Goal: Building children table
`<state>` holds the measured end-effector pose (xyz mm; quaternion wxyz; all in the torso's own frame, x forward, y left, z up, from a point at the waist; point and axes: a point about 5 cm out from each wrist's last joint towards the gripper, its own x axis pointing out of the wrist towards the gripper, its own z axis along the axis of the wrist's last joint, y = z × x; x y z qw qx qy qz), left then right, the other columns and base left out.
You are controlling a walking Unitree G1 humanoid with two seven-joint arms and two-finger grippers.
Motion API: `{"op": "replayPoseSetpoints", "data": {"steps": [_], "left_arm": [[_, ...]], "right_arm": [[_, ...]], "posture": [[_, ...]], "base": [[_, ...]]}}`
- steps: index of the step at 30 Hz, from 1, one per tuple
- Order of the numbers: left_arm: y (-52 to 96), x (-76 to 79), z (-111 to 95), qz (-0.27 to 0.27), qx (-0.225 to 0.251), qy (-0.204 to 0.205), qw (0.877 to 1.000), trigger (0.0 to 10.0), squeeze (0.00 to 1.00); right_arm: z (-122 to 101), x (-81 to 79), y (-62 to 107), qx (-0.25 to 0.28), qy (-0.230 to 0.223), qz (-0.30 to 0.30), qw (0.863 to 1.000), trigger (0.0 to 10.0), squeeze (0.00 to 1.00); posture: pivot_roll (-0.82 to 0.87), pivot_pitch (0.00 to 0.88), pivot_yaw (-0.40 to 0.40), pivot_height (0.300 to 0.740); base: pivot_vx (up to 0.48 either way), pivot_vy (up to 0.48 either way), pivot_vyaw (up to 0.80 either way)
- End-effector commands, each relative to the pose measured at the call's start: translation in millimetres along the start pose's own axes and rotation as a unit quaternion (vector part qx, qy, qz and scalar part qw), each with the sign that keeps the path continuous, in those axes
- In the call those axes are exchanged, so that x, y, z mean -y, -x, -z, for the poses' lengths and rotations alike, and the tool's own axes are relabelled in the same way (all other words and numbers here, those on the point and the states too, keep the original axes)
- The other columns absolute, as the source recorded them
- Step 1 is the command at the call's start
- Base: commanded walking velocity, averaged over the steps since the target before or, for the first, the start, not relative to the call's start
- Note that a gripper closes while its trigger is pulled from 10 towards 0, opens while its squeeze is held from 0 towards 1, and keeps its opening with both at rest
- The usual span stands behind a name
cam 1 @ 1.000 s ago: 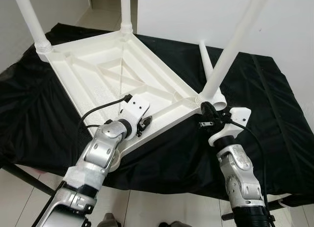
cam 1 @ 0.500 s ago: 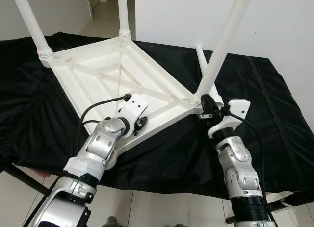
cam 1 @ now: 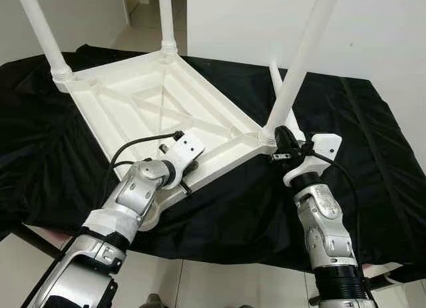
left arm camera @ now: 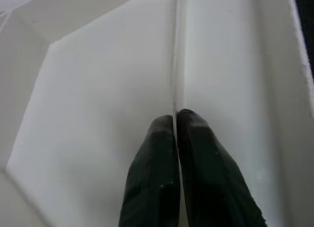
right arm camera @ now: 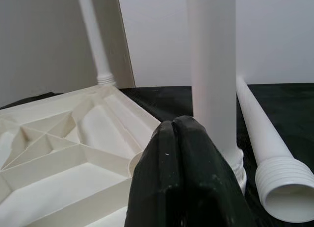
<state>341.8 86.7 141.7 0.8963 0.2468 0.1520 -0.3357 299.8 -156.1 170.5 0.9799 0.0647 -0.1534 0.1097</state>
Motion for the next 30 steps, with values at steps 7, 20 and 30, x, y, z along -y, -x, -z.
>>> {"op": "replayPoseSetpoints", "data": {"steps": [7,20,30], "left_arm": [[4.3,-22.2,16.6,-0.095,-0.026,0.062,0.993,0.0,0.0],[-2.7,-20.5,-5.8,-0.192,0.033,0.144,0.97,10.0,0.0],[-5.3,-2.0,-16.4,-0.141,0.069,0.146,0.977,10.0,1.0]], "right_arm": [[1.6,3.5,2.2,-0.004,0.008,0.013,1.0,10.0,0.0],[5.5,0.1,1.5,-0.012,0.004,0.03,0.999,10.0,0.0],[7.2,-0.6,0.5,-0.017,0.005,0.028,0.999,10.0,0.0]], "posture": [[0.09,0.038,-0.016,0.74],[0.09,0.05,-0.03,0.74],[0.1,0.048,-0.035,0.74]], "base": [[0.0,0.0,0.0],[0.0,0.0,0.0],[0.0,0.0,0.0]]}}
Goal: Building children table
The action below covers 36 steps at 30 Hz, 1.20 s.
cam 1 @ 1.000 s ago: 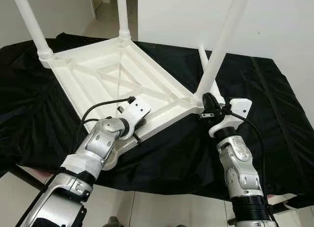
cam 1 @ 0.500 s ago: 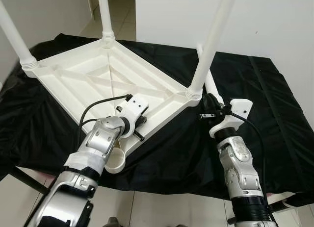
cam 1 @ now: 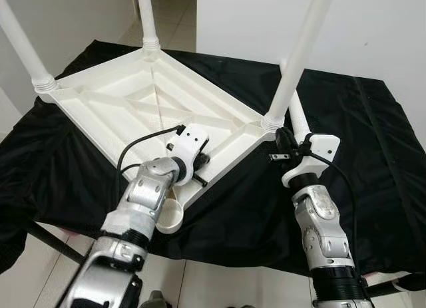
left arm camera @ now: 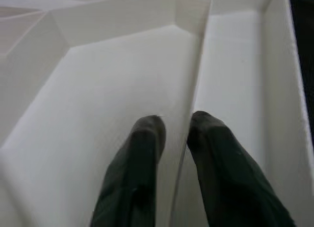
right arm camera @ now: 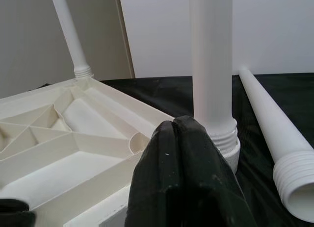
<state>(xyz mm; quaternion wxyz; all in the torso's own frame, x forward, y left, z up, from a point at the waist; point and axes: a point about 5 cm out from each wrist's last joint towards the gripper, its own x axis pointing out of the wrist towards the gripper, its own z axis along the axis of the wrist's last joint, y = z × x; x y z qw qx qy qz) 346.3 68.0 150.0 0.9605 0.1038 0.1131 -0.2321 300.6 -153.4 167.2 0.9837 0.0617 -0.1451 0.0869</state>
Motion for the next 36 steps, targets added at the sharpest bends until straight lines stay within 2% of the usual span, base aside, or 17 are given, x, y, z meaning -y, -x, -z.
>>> {"op": "replayPoseSetpoints", "data": {"steps": [1,2,3,7,9,16,19,21,22,23,26,27,31,32,33,34,36], "left_arm": [[2.9,-7.5,-3.0,-0.032,0.015,-0.008,0.999,10.0,1.0],[3.8,-6.3,-3.8,-0.024,0.021,-0.015,0.999,10.0,1.0],[5.9,-6.6,-6.1,-0.018,0.033,-0.015,0.999,10.0,0.0],[14.2,-11.7,-13.6,-0.005,0.072,-0.012,0.997,10.0,0.0],[14.2,-11.7,-13.6,-0.005,0.072,-0.012,0.997,10.0,0.0],[41.1,-35.2,-26.7,0.014,0.141,-0.009,0.99,10.0,0.0],[57.6,-55.7,-22.1,-0.003,0.16,-0.058,0.985,10.0,0.0],[57.6,-55.7,-22.1,-0.003,0.16,-0.058,0.985,10.0,0.0],[61.2,-63.4,-15.7,0.003,0.147,-0.069,0.987,10.0,0.0],[66.8,-70.3,-7.9,0.021,0.135,-0.096,0.986,10.0,0.6],[71.3,-74.8,-2.7,0.034,0.126,-0.115,0.985,10.0,0.6],[76.4,-78.8,1.0,0.052,0.12,-0.121,0.984,10.0,1.0],[84.6,-83.2,5.5,0.081,0.107,-0.146,0.98,10.0,1.0],[89.1,-82.8,10.7,0.112,0.091,-0.17,0.975,10.0,0.88],[89.1,-82.8,10.7,0.112,0.091,-0.17,0.975,10.0,0.88],[91.9,-79.9,12.6,0.146,0.086,-0.177,0.97,10.0,0.0],[93.0,-78.4,12.9,0.158,0.085,-0.182,0.967,10.0,0.0]], "right_arm": [[3.7,1.3,0.4,-0.01,0.0,0.005,1.0,10.0,0.0],[4.0,0.7,0.4,-0.011,0.0,0.004,1.0,10.0,0.0],[4.2,-0.1,0.4,-0.011,0.0,0.003,1.0,10.0,0.0],[4.9,-1.0,0.6,-0.013,0.002,-0.001,1.0,10.0,0.0],[4.9,-1.0,0.6,-0.013,0.002,-0.001,1.0,10.0,0.0],[9.2,-1.3,3.7,-0.022,0.005,-0.003,1.0,10.0,0.0],[11.6,-2.4,6.0,-0.026,0.004,-0.006,1.0,10.0,0.0],[11.6,-2.4,6.0,-0.026,0.004,-0.006,1.0,10.0,0.0],[12.3,-2.5,6.6,-0.028,0.004,-0.007,1.0,10.0,0.0],[12.9,-2.6,7.3,-0.03,0.004,-0.008,1.0,10.0,0.0],[13.3,-2.7,7.8,-0.031,0.004,-0.008,0.999,10.0,0.0],[13.5,-2.5,8.6,-0.032,0.004,-0.009,0.999,10.0,0.0],[14.0,-1.5,10.3,-0.034,0.005,-0.011,0.999,10.0,0.0],[14.5,-0.4,11.6,-0.036,0.007,-0.012,0.999,10.0,0.0],[14.5,-0.4,11.6,-0.036,0.007,-0.012,0.999,10.0,0.0],[15.4,-0.2,12.8,-0.04,0.009,-0.016,0.999,10.0,0.0],[15.6,-0.3,13.2,-0.041,0.01,-0.018,0.999,10.0,0.0]], "posture": [[0.1,0.046,-0.037,0.74],[0.11,0.046,-0.038,0.74],[0.11,0.046,-0.039,0.74],[0.11,0.043,-0.042,0.74],[0.11,0.043,-0.042,0.74],[0.12,0.037,-0.046,0.74],[0.12,0.037,-0.05,0.74],[0.12,0.037,-0.05,0.74],[0.13,0.039,-0.053,0.74],[0.13,0.041,-0.054,0.74],[0.13,0.041,-0.054,0.74],[0.13,0.041,-0.054,0.74],[0.13,0.042,-0.054,0.74],[0.13,0.043,-0.054,0.74],[0.13,0.043,-0.054,0.74],[0.13,0.045,-0.055,0.74],[0.13,0.045,-0.055,0.74]], "base": [[0.0,0.0,0.0],[0.0,0.0,0.0],[0.0,0.0,0.0],[0.0,0.0,0.0],[0.0,0.0,0.0],[0.0,0.0,0.0],[0.0,0.0,0.0],[0.0,0.0,0.0],[0.0,0.0,0.0],[0.0,0.0,0.0],[0.0,0.0,0.0],[0.0,0.0,0.0],[0.0,0.0,0.0],[0.0,0.0,0.0],[0.0,0.0,0.0],[0.0,0.0,0.0],[0.0,0.0,0.0]]}}
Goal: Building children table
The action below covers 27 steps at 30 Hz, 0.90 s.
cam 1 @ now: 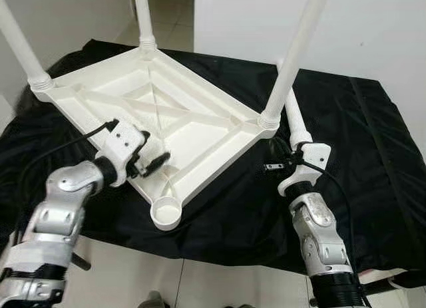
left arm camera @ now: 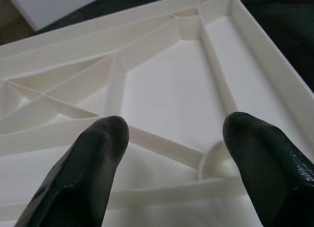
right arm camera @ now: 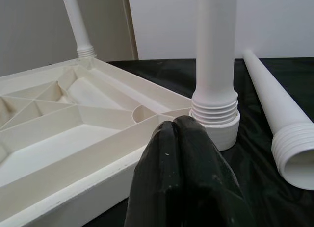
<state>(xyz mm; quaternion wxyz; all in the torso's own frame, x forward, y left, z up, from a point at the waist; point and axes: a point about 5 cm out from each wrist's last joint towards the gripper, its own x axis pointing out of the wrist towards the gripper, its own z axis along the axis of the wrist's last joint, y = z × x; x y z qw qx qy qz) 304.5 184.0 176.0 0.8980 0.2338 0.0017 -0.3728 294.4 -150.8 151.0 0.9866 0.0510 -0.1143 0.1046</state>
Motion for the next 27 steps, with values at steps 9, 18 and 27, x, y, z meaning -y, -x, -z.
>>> {"op": "replayPoseSetpoints", "data": {"steps": [9,18,27], "left_arm": [[-5.3,11.6,-5.7,0.075,0.023,-0.006,0.997,10.0,0.0],[-8.2,26.0,-16.3,0.123,0.048,-0.008,0.991,10.0,0.0],[-19.5,58.9,-16.1,0.17,0.057,0.014,0.984,10.0,0.0]], "right_arm": [[1.1,2.3,4.8,-0.009,0.006,0.0,1.0,10.0,0.0],[0.8,2.8,6.0,-0.009,0.008,-0.001,1.0,10.0,0.0],[-0.6,3.8,5.0,-0.008,0.008,0.0,1.0,10.0,0.0]], "posture": [[0.11,0.048,-0.048,0.74],[0.11,0.051,-0.051,0.74],[0.11,0.056,-0.049,0.74]], "base": [[0.0,0.0,0.0],[0.0,0.0,0.0],[0.0,0.0,0.0]]}}
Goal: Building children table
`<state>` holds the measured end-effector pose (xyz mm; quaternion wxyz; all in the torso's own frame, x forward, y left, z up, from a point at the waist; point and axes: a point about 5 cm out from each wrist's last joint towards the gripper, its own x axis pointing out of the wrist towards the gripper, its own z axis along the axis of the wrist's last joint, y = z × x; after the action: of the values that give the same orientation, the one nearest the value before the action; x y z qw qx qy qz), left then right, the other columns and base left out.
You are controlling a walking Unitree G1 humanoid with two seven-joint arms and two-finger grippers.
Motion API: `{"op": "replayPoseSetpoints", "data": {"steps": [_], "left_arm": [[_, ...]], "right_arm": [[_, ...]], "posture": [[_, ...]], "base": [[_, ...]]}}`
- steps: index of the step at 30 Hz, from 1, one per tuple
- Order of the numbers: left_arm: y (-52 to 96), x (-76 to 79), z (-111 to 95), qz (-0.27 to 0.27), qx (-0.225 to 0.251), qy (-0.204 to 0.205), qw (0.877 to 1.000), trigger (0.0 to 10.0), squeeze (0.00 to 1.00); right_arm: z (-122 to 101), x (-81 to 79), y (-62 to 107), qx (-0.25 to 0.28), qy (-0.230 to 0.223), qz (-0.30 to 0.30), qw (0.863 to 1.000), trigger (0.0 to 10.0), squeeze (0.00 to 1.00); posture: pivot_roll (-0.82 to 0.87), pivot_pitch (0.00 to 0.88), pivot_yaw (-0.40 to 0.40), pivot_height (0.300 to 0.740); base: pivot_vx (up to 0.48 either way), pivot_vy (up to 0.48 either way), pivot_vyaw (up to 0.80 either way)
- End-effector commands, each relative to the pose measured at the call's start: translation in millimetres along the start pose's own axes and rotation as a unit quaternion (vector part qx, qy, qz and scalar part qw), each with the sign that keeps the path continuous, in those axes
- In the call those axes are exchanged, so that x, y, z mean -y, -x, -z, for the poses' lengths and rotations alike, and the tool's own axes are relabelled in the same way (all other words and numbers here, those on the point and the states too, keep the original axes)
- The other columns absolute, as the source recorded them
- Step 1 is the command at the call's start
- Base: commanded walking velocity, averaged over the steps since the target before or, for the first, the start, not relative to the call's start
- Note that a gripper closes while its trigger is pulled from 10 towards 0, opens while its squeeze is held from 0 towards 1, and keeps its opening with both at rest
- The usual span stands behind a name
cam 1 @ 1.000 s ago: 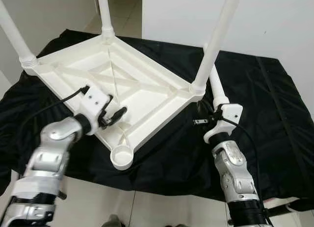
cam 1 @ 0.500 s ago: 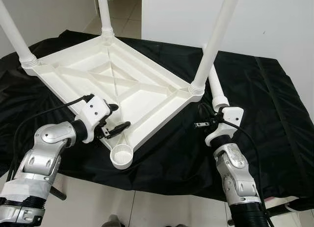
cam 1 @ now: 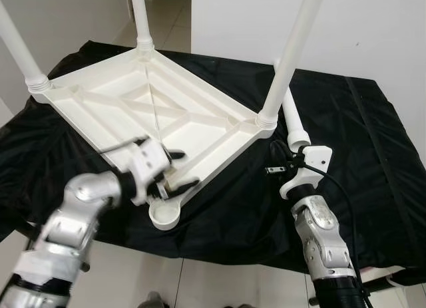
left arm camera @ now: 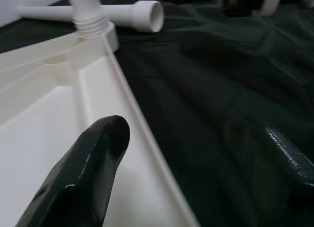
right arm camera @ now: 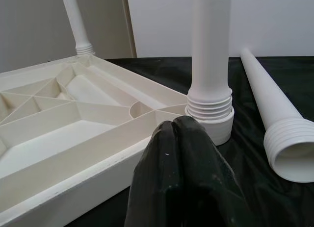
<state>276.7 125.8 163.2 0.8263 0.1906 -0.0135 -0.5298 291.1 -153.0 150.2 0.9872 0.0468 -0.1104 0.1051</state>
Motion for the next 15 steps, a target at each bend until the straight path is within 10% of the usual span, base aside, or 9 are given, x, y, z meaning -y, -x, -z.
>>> {"op": "replayPoseSetpoints", "data": {"steps": [1,15], "left_arm": [[3.7,-2.1,4.4,0.002,-0.018,0.001,1.0,10.0,0.0],[51.0,-35.9,22.4,-0.061,-0.104,-0.028,0.992,10.0,0.0]], "right_arm": [[-0.5,2.1,1.3,-0.003,0.004,0.001,1.0,10.0,0.0],[-0.4,2.7,3.2,-0.005,0.004,0.006,1.0,10.0,0.0]], "posture": [[0.11,0.056,-0.048,0.74],[0.12,0.073,-0.043,0.74]], "base": [[0.0,0.0,0.0],[0.0,0.0,0.0]]}}
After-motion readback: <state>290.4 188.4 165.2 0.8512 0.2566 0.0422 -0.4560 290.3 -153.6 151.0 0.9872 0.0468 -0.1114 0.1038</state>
